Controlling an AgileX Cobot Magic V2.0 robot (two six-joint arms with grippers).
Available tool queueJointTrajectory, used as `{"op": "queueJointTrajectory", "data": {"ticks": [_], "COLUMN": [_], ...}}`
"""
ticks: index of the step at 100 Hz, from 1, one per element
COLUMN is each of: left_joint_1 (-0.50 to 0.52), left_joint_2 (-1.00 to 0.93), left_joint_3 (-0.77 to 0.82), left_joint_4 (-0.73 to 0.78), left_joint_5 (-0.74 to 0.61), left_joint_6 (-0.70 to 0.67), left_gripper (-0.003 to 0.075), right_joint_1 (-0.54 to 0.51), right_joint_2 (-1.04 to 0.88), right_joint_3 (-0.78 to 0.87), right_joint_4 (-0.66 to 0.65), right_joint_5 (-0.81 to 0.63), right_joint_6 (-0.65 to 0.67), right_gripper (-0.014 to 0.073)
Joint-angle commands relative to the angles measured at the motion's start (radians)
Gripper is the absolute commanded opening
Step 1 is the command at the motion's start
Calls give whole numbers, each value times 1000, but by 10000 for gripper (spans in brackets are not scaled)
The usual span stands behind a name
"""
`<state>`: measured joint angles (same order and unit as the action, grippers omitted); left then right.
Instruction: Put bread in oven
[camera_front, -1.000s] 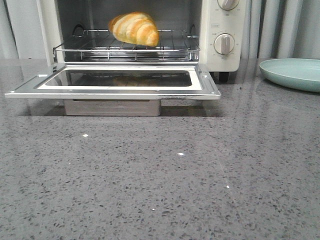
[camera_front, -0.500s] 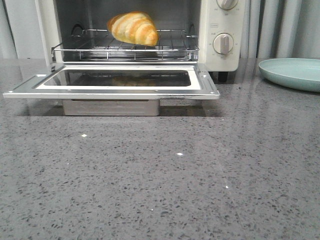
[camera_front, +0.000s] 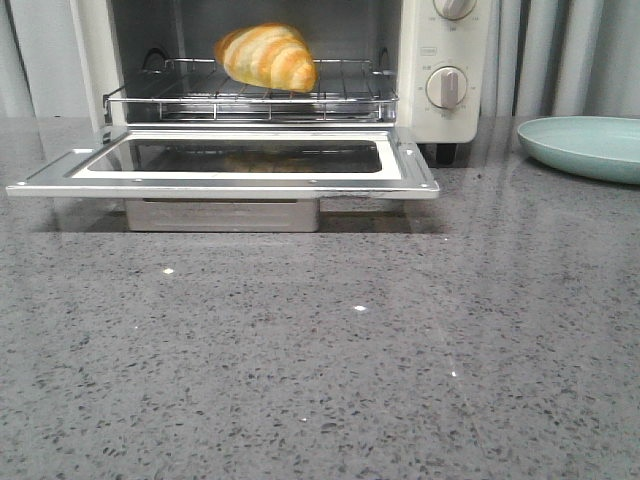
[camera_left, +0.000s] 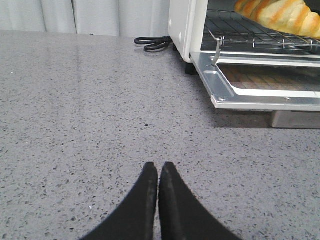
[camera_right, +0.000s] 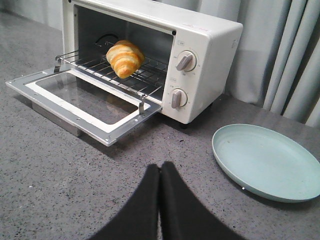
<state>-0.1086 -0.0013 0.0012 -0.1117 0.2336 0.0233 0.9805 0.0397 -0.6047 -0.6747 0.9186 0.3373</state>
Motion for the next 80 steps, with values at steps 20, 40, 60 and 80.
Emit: {"op": "queueJointTrajectory", "data": {"ticks": [20,40,60,80], "left_joint_1": [5,5,5,5], "left_joint_2": [-29,-29,-29,-29], "left_joint_3": [21,21,21,21], "left_joint_4": [-11,-11,-11,-11], "left_joint_5": [-63,-63,-63,-63], "left_joint_6": [-10,-10,-10,-10], "left_gripper": [-21,-21,-21,-21], "right_joint_1": [-11,-199,-568,-827], "right_joint_2": [11,11,11,11], "right_joint_3": [97,252,421,632], "right_joint_4": [-81,-42,264,372], "right_joint_5": [-73,-291,-551,-895], "right_joint_6": [1,1,-86,-136], "right_gripper": [-57,-57,-57,-57]}}
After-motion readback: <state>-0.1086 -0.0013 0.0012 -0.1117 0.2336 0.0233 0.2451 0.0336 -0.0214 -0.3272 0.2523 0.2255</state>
